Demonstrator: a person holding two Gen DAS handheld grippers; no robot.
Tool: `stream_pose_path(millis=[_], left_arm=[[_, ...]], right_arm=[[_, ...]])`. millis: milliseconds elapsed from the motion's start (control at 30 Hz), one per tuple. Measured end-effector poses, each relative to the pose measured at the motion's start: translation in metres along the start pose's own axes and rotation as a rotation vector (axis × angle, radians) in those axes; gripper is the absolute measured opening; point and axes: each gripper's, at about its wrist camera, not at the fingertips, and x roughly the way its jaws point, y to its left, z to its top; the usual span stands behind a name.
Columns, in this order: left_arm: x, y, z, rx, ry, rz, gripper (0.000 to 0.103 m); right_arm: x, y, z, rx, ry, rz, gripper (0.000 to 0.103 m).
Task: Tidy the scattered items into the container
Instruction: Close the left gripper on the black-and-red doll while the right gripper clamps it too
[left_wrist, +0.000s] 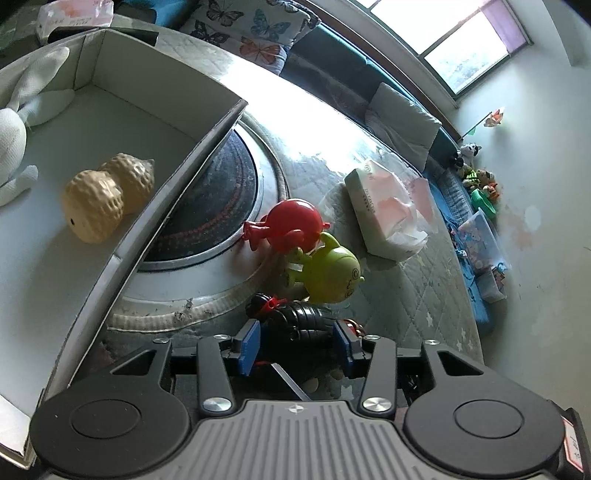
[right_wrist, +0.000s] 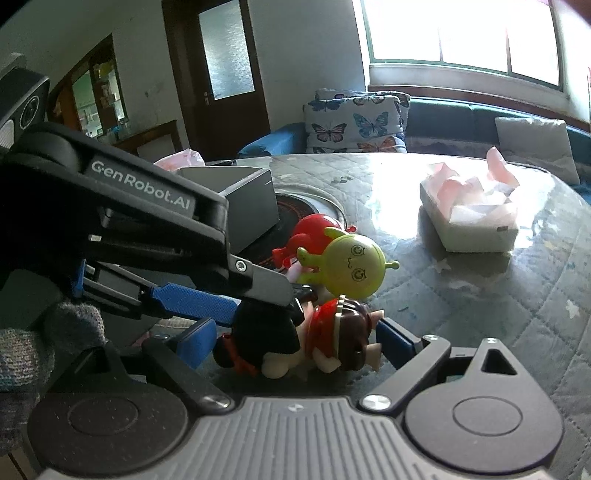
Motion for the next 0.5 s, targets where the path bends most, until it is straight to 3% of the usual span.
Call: stream_pose_path(millis=[300, 500], left_arm=[[0.0086, 0.0047, 0.0022, -0.040, 0.003, -0.010, 0.053], [0.0078, -0.0029, -0.0023, 0.019, -0.027, 0.009, 0.053]], right_arm=[[0.0014, -0.0042, 0.0006, 0.041, 0.002, 0.012, 0.095], [0.0026, -0.0040, -0.0003, 0.063, -0.001, 0.003, 0.094]])
